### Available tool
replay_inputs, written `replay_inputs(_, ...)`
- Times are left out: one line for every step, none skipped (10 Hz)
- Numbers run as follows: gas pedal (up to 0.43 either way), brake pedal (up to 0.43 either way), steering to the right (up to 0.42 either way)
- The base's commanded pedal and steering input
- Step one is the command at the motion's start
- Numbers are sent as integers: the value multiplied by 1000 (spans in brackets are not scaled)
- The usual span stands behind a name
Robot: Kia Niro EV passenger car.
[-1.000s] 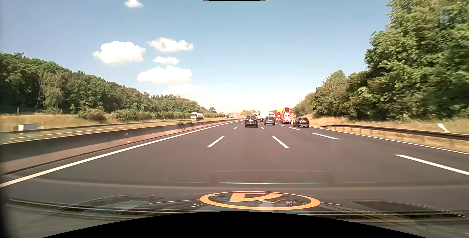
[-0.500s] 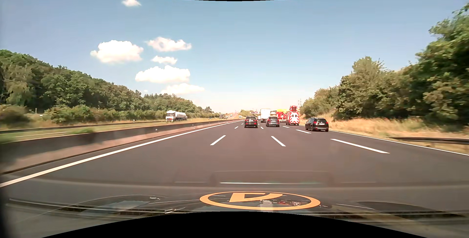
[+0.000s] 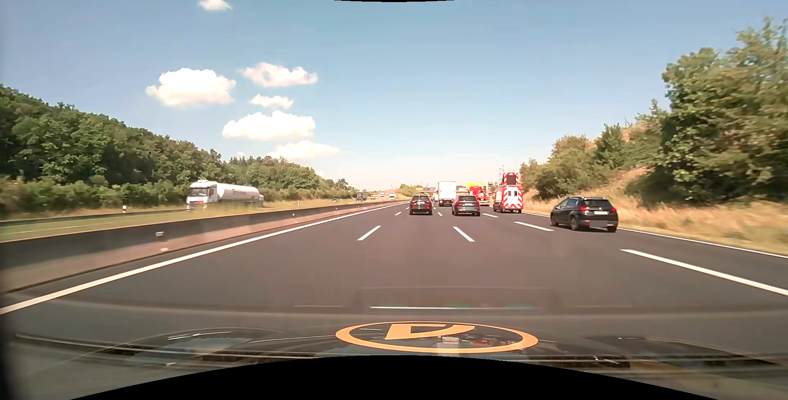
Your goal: Follow the waypoints while adhering to traffic rules and regulations
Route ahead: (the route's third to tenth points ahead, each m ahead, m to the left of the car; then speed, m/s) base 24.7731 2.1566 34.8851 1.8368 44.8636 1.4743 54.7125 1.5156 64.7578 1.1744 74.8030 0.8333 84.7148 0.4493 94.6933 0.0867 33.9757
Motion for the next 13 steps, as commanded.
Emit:
replay_inputs(268, 0, 1)
replay_inputs(268, 0, 1)
replay_inputs(268, 0, 2)
replay_inputs(260, 0, 2)
replay_inputs(260, 0, 2)
replay_inputs(240, 0, 2)
replay_inputs(240, 0, 2)
replay_inputs(240, 0, 2)
replay_inputs(240, 0, 2)
replay_inputs(240, 0, 1)
replay_inputs(240, 0, 2)
replay_inputs(240, 0, 1)
replay_inputs(240, 0, 2)
